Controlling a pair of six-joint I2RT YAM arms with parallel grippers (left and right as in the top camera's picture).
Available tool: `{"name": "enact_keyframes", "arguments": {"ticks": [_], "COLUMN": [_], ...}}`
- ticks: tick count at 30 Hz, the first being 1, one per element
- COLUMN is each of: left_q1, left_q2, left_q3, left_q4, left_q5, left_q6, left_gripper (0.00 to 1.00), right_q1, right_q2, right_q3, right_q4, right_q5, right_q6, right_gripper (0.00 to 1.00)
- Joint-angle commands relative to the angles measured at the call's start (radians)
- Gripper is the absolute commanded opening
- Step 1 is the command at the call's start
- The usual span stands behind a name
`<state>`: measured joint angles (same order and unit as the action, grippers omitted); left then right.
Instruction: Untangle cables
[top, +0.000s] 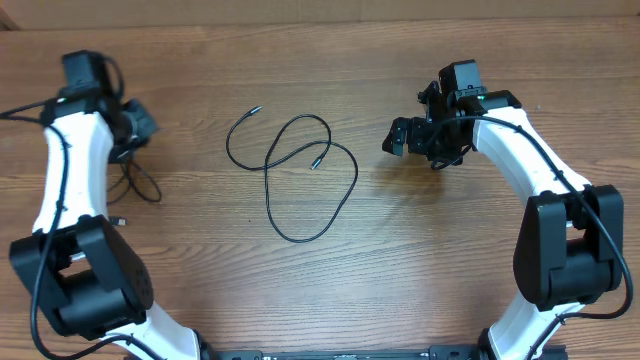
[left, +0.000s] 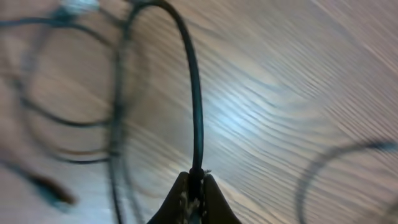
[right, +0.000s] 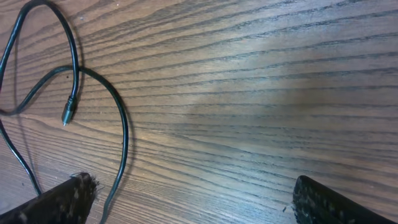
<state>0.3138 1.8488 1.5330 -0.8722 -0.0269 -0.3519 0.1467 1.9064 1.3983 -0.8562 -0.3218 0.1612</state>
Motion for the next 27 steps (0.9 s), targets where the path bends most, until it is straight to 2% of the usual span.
{"name": "enact_keyframes", "arguments": {"ticks": [1, 8, 11, 13, 15, 16, 17, 20, 23, 27], "left_q1": [0.048, 0.06, 0.068, 0.074, 0.088, 0.094, 0.105, 0.133, 0.156, 0.157], "left_q2": [-0.006, 0.051, 0.083, 0.11, 0.137, 0.142, 0.146, 0.146, 0.146, 0.146], "left_q3": [-0.01, -0.136, -0.173, -0.174, -0.174, -0.174, -0.173, -0.118, 0.039, 0.265], "left_q4": [0.009, 0.121, 0.144, 0.144, 0.15, 0.15, 0.155, 0.14, 0.064, -0.062], "left_q5": [-0.077, -0.084, -0.179, -0.223, -0.216, -0.204, -0.165, -0.042, 0.168, 0.378], "left_q6": [0.037, 0.034, -0.001, -0.019, -0.019, -0.019, -0.018, 0.027, 0.084, 0.058], "left_gripper": [0.04, 0.04, 0.05, 0.09, 0.19, 0.28, 0.34, 0.38, 0.53, 0.6], "right_q1": [0.003, 0.003, 0.003, 0.003, 0.003, 0.003, 0.003, 0.003, 0.003, 0.003], "right_q2": [-0.025, -0.025, -0.025, -0.025, -0.025, -0.025, -0.025, -0.025, -0.025, -0.025], "right_q3": [-0.004, -0.004, -0.004, -0.004, -0.004, -0.004, -0.004, -0.004, -0.004, -0.004], "right_q4": [0.003, 0.003, 0.003, 0.003, 0.003, 0.003, 0.003, 0.003, 0.003, 0.003], "right_q5": [0.008, 0.007, 0.007, 0.007, 0.007, 0.007, 0.007, 0.008, 0.007, 0.008], "right_q6": [0.002, 0.002, 0.002, 0.002, 0.002, 0.002, 0.002, 0.002, 0.002, 0.002], "right_gripper": [1.0, 1.0, 1.0, 1.0, 1.0, 1.0, 1.0, 1.0, 1.0, 1.0]}}
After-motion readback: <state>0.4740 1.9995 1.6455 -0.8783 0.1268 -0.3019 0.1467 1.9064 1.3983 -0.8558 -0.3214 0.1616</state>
